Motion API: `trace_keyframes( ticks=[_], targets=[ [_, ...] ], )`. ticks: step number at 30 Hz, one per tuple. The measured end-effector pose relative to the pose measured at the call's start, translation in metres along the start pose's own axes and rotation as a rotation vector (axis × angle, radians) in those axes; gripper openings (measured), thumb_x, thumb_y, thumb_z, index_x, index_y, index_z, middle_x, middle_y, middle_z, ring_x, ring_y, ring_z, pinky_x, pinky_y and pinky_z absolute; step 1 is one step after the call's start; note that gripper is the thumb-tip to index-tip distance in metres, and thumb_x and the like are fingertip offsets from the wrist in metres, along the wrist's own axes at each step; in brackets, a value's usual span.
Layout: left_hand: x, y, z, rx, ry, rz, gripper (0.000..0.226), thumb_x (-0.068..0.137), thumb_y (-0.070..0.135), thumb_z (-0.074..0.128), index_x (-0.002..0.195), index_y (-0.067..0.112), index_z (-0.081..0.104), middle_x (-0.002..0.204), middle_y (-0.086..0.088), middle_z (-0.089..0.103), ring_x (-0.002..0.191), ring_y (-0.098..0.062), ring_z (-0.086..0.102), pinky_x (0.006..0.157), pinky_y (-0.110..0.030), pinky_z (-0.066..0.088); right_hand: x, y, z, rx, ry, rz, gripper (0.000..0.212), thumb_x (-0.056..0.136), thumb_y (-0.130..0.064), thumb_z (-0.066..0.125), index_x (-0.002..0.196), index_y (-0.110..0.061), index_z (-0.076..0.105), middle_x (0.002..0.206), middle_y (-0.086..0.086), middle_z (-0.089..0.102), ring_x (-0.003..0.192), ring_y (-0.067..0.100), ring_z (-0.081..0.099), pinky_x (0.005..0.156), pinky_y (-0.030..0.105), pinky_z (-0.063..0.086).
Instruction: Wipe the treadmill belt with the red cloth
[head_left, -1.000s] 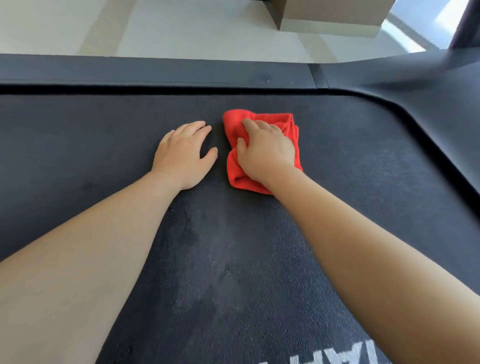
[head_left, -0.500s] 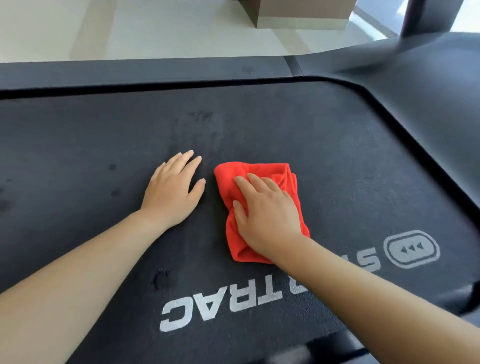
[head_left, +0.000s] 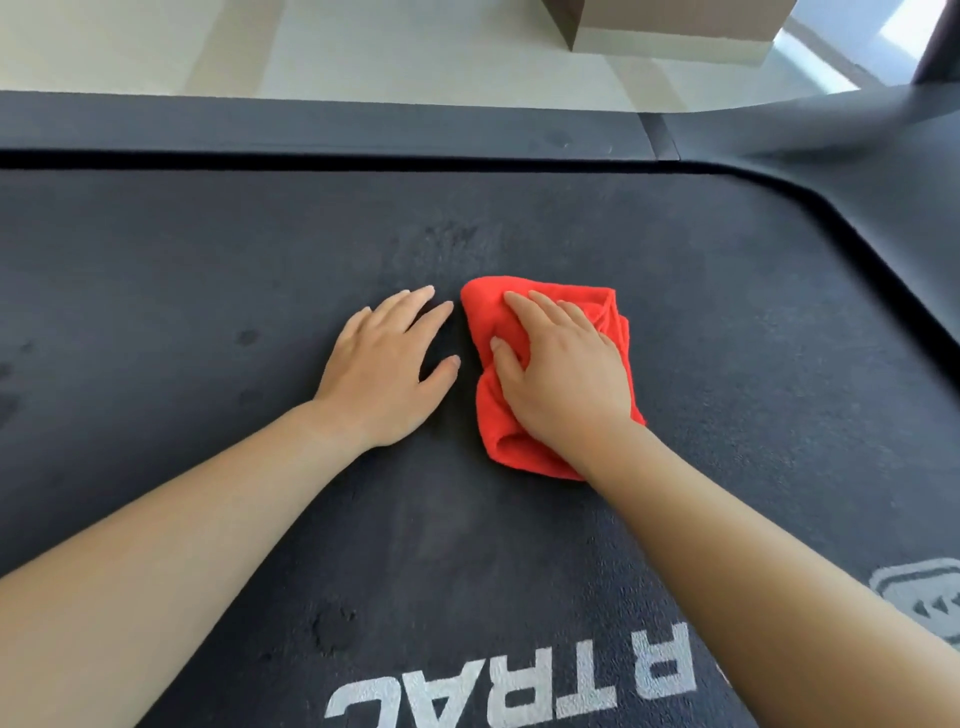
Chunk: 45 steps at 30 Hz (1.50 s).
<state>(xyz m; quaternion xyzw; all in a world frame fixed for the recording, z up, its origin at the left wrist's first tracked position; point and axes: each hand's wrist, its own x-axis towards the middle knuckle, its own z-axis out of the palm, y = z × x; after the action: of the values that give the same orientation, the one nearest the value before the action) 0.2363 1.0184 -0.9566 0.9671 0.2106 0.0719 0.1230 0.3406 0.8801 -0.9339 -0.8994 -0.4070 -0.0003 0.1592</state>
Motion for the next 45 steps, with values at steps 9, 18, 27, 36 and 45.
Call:
trace_keyframes(
  ticks=[9, 18, 27, 36, 45],
  targets=[
    [0.114, -0.018, 0.004, 0.019, -0.004, -0.055, 0.059, 0.093, 0.043, 0.04, 0.146, 0.019, 0.027, 0.155, -0.001, 0.021, 0.143, -0.019, 0.015, 0.116, -0.041, 0.014, 0.107, 0.015, 0.01, -0.01, 0.045, 0.028, 0.04, 0.094, -0.034, 0.041, 0.13, -0.021, 0.048, 0.135, -0.003, 0.051, 0.123, 0.024, 0.043, 0.093, 0.041, 0.04],
    [0.149, -0.027, 0.014, 0.01, 0.082, -0.201, 0.06, 0.092, 0.047, 0.037, 0.146, 0.024, 0.024, 0.156, 0.004, 0.016, 0.144, -0.014, 0.008, 0.117, -0.04, 0.004, 0.183, 0.024, 0.017, -0.013, 0.04, 0.014, 0.039, 0.093, -0.032, 0.04, 0.13, -0.019, 0.048, 0.134, -0.001, 0.051, 0.122, 0.024, 0.043, 0.093, 0.041, 0.041],
    [0.149, -0.027, 0.012, 0.008, 0.068, -0.197, 0.06, 0.092, 0.045, 0.037, 0.146, 0.025, 0.023, 0.157, 0.004, 0.015, 0.144, -0.013, 0.007, 0.117, -0.04, 0.004, 0.202, 0.025, 0.016, 0.028, 0.035, -0.014, 0.035, 0.094, -0.031, 0.042, 0.126, -0.021, 0.052, 0.129, -0.002, 0.055, 0.12, 0.023, 0.046, 0.09, 0.038, 0.04],
    [0.148, -0.027, 0.012, 0.013, 0.076, -0.184, 0.06, 0.092, 0.045, 0.039, 0.146, 0.024, 0.026, 0.156, 0.002, 0.017, 0.144, -0.016, 0.01, 0.116, -0.041, 0.005, 0.141, 0.04, 0.01, 0.052, 0.092, -0.049, 0.035, 0.092, -0.031, 0.048, 0.126, -0.023, 0.054, 0.124, -0.005, 0.059, 0.116, 0.021, 0.05, 0.084, 0.038, 0.043],
    [0.156, -0.025, 0.007, 0.035, -0.01, -0.116, 0.061, 0.095, 0.038, 0.036, 0.149, 0.017, 0.016, 0.158, 0.005, 0.011, 0.144, -0.012, 0.006, 0.118, -0.037, 0.005, 0.166, 0.041, 0.014, 0.091, 0.138, 0.006, 0.028, 0.092, -0.026, 0.045, 0.116, -0.019, 0.057, 0.119, -0.004, 0.061, 0.113, 0.022, 0.05, 0.081, 0.038, 0.039]
  ],
)
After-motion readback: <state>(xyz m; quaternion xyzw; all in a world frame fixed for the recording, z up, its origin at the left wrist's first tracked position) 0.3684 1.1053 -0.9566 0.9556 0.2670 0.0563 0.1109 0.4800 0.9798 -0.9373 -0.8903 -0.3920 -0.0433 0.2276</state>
